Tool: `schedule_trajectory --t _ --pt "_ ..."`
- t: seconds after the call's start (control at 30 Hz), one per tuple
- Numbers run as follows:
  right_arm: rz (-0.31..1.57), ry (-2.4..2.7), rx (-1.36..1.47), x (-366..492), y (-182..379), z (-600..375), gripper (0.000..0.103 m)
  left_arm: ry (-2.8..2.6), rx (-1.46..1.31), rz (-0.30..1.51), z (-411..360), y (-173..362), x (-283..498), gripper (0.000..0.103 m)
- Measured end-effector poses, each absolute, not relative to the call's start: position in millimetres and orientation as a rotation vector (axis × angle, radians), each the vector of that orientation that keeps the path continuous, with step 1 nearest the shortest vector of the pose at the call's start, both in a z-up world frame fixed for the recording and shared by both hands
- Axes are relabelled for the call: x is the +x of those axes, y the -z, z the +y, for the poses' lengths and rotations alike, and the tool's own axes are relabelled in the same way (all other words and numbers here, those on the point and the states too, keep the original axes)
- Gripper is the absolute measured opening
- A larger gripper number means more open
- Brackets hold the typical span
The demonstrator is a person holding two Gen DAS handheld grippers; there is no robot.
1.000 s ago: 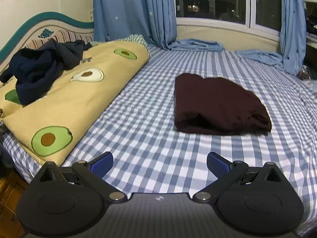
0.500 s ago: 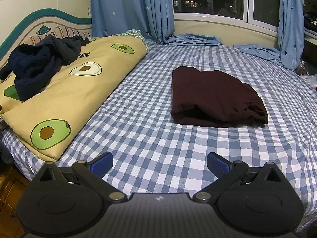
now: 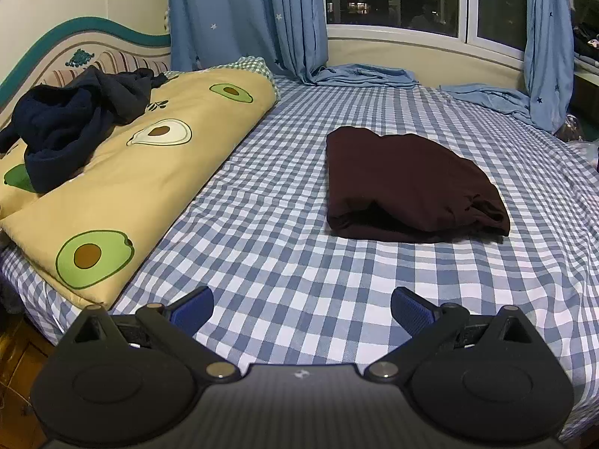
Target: Fold small clothes
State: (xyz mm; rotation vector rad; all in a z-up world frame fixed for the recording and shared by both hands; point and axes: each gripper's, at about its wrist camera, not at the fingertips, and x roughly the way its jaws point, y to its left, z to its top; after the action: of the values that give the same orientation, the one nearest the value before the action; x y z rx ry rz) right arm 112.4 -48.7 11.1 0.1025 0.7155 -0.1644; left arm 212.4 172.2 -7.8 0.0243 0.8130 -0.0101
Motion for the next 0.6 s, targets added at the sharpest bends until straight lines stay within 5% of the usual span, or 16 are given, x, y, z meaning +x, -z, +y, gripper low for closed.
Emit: schedule_trajectory --t 0.6 --pt "0.731 0.163 0.1 129 -6 -48 0.102 0.007 0.023 0.823 176 11 224 0.102"
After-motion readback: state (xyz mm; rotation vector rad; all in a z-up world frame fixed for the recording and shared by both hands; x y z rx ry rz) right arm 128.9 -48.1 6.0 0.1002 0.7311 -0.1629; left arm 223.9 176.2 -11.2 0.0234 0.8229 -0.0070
